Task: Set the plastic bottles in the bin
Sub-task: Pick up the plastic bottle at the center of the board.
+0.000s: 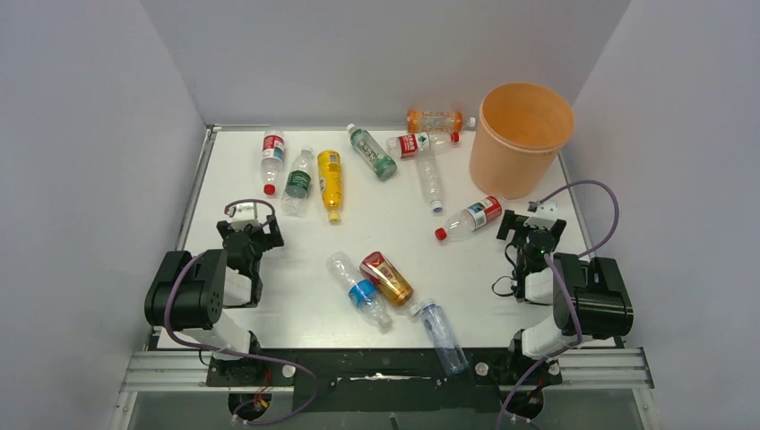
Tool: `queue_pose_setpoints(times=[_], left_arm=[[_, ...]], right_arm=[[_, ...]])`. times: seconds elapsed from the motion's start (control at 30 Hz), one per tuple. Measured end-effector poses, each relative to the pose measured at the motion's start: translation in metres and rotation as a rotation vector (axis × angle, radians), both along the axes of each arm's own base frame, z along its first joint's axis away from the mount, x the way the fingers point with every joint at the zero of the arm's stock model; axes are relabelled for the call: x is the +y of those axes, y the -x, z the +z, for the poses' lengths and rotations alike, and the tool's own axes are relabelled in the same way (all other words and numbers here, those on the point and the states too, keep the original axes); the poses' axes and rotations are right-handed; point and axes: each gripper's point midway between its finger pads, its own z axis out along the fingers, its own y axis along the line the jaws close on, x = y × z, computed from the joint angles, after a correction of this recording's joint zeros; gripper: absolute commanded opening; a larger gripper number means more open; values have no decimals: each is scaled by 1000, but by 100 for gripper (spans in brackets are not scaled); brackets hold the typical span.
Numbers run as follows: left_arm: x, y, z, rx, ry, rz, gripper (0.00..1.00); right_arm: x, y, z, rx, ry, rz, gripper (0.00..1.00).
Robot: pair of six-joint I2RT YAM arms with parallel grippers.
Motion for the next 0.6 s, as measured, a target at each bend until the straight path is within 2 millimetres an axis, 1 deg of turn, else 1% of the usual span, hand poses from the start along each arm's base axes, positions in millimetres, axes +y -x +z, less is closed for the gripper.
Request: queue_pose_setpoints(times=[0.6], left_arm=[[0,0,0,0,0,0,91]], right_arm=[[2,-1,0,0,-2,10,98]])
